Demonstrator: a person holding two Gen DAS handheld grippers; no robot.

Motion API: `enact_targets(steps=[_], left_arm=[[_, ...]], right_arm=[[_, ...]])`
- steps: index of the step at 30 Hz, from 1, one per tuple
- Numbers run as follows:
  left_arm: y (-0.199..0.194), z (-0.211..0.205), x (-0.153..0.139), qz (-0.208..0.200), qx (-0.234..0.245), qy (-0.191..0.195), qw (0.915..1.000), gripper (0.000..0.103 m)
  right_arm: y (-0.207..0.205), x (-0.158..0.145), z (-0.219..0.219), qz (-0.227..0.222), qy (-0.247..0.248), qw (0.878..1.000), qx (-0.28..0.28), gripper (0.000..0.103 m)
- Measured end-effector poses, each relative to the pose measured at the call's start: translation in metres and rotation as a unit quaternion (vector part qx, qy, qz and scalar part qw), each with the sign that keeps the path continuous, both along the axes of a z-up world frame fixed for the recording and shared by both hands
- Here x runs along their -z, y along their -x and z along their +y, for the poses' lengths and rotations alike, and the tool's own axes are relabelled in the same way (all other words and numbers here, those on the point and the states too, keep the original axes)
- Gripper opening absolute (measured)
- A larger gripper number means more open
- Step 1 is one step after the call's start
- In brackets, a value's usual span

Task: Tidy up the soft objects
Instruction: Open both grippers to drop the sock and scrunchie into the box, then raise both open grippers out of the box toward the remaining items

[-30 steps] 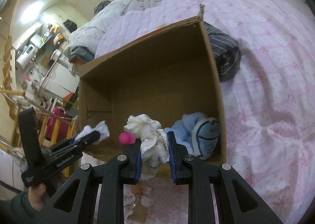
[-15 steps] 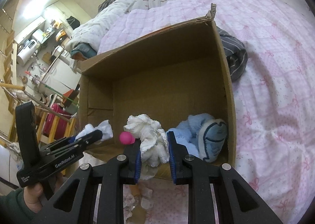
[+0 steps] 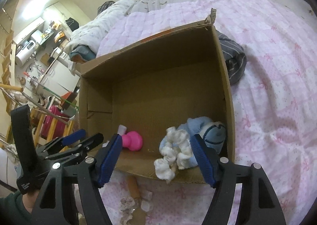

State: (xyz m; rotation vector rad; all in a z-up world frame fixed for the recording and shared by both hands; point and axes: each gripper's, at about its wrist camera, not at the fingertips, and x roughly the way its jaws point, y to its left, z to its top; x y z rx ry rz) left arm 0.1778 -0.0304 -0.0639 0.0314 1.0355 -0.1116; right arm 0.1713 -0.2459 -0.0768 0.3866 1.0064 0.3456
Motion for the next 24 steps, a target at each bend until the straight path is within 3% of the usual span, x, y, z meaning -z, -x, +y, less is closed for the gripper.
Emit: enact_targets(steps=[24], left_arm=[[0.013, 0.011, -0.006, 0.003, -0.015, 0.0, 0.9999, 0.065]], right_arm=[[0.004, -0.001, -0.002, 0.004, 0.003, 1.0, 0.007, 0.076]])
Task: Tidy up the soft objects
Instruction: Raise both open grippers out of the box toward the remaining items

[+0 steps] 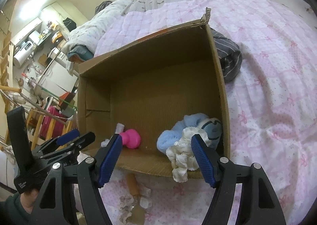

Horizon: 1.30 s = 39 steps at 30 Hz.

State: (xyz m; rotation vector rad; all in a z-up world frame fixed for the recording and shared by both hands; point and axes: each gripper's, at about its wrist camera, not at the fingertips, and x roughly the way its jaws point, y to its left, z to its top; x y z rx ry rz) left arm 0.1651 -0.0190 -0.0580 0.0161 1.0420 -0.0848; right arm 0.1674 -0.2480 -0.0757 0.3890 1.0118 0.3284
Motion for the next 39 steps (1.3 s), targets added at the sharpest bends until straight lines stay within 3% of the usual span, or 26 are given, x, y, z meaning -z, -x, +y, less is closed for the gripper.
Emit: enact_targets(steps=[7, 15, 21, 31, 39], left_arm=[[0.012, 0.016, 0.0, 0.018, -0.034, 0.028, 0.9989, 0.065], [0.032, 0.025, -0.005, 0.017, -0.045, 0.031, 0.9984, 0.065], [0.049, 0.022, -0.01, 0.009, -0.04, 0.007, 0.9991, 0.065], [0.071, 0.017, -0.009, 0.016, -0.028, 0.008, 0.9995, 0.065], [0.079, 0.02, -0.004, 0.024, -0.043, -0.007, 0.9988, 0.065]], right_arm=[[0.011, -0.006, -0.002, -0.003, 0.004, 1.0, 0.004, 0.076], [0.029, -0.013, -0.007, -0.006, 0.007, 1.0, 0.008, 0.076], [0.044, -0.015, -0.004, -0.007, 0.006, 1.0, 0.009, 0.076], [0.064, -0.018, -0.002, -0.009, 0.01, 1.0, 0.0, 0.076], [0.072, -0.004, 0.005, 0.027, 0.024, 0.999, -0.022, 0.076]])
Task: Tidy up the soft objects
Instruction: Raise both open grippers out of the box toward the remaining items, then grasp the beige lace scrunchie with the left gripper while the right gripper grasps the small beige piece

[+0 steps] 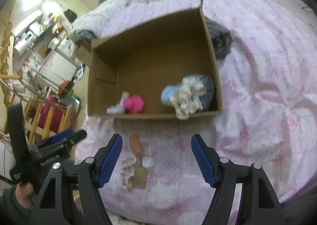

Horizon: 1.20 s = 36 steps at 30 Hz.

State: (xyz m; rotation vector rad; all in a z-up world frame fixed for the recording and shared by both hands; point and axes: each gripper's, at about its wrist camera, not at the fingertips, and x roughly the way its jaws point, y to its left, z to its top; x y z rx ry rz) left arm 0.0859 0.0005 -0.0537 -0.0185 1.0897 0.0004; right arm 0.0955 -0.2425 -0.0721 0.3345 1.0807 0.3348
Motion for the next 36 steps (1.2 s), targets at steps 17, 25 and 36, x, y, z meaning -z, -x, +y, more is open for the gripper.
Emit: enact_targets(steps=[17, 25, 36], left_arm=[[-0.015, 0.021, 0.019, 0.036, -0.049, 0.02, 0.9979, 0.065], [-0.017, 0.02, 0.024, 0.046, -0.05, 0.02, 0.9975, 0.065], [-0.017, 0.012, 0.034, 0.067, -0.038, 0.02, 0.9968, 0.065]], right_arm=[[-0.005, 0.047, 0.035, 0.114, 0.025, 0.991, -0.065, 0.076], [0.004, 0.072, 0.085, 0.155, 0.023, 0.973, -0.168, 0.072], [-0.011, 0.098, 0.068, 0.214, 0.001, 0.971, -0.109, 0.036]])
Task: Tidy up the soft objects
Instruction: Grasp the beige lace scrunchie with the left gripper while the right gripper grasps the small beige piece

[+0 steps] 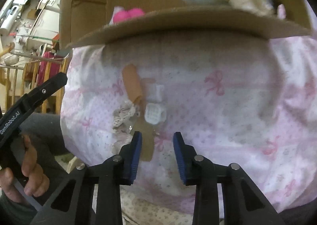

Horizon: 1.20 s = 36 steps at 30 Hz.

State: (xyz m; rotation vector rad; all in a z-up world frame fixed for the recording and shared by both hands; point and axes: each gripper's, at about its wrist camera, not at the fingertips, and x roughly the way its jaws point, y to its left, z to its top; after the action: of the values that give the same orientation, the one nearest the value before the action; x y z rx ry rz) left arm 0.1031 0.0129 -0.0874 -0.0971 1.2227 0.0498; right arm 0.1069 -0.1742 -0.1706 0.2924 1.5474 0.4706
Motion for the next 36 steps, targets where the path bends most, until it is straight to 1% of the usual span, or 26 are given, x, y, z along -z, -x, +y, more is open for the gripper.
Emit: enact_targets(steps=[3, 5, 8, 9, 10, 13, 16, 21, 24, 26, 28, 29, 31, 33, 36], left_arm=[[0.001, -0.002, 0.001, 0.001, 0.005, -0.005, 1.0, 0.065], [0.001, -0.003, 0.003, 0.004, 0.007, -0.004, 1.0, 0.065], [0.001, -0.004, 0.007, 0.01, 0.011, -0.005, 0.9999, 0.065], [0.001, -0.005, 0.008, 0.013, 0.013, -0.006, 0.9998, 0.065], [0.002, -0.006, 0.009, 0.015, 0.016, -0.005, 0.9997, 0.065], [0.002, -0.01, 0.014, 0.027, 0.026, 0.0, 0.9993, 0.065], [0.003, -0.013, 0.021, 0.042, 0.034, 0.006, 0.9985, 0.065], [0.003, -0.022, 0.034, 0.066, 0.049, 0.024, 0.9963, 0.065], [0.003, -0.034, 0.048, 0.09, 0.074, 0.047, 0.9921, 0.065], [0.005, -0.045, 0.056, 0.106, 0.097, 0.059, 0.9879, 0.065], [0.007, -0.055, 0.063, 0.118, 0.119, 0.066, 0.9837, 0.065], [0.008, -0.06, 0.067, 0.126, 0.131, 0.065, 0.9812, 0.066], [0.011, -0.067, 0.074, 0.135, 0.145, 0.055, 0.9785, 0.069], [0.012, -0.071, 0.075, 0.131, 0.155, 0.042, 0.9784, 0.069], [0.012, -0.077, 0.076, 0.127, 0.162, 0.035, 0.9779, 0.069]], right_arm=[[-0.001, 0.004, 0.01, 0.008, -0.012, 1.0, -0.007, 0.036], [0.0, 0.009, 0.016, 0.013, -0.012, 1.0, -0.015, 0.036], [0.001, 0.008, 0.025, 0.005, -0.006, 1.0, -0.029, 0.036], [0.002, 0.007, 0.027, 0.0, -0.002, 0.999, -0.034, 0.032], [0.003, 0.006, 0.028, -0.005, 0.006, 0.999, -0.04, 0.019], [0.005, -0.001, 0.027, -0.015, 0.003, 0.999, -0.047, 0.011], [0.007, -0.015, 0.014, -0.03, -0.01, 0.999, -0.038, 0.01], [0.013, -0.039, -0.023, -0.057, -0.012, 0.998, 0.017, 0.01], [0.011, -0.049, -0.046, -0.082, -0.012, 0.994, 0.067, 0.01], [0.008, -0.05, -0.055, -0.082, -0.02, 0.993, 0.086, 0.01], [0.007, -0.042, -0.052, -0.063, -0.017, 0.995, 0.078, 0.01], [0.007, -0.037, -0.049, -0.057, -0.001, 0.996, 0.072, 0.011], [0.006, -0.027, -0.041, -0.048, 0.026, 0.997, 0.057, 0.011], [0.005, -0.022, -0.04, -0.04, 0.036, 0.997, 0.052, 0.011], [0.004, -0.027, -0.044, -0.046, 0.021, 0.997, 0.064, 0.011]])
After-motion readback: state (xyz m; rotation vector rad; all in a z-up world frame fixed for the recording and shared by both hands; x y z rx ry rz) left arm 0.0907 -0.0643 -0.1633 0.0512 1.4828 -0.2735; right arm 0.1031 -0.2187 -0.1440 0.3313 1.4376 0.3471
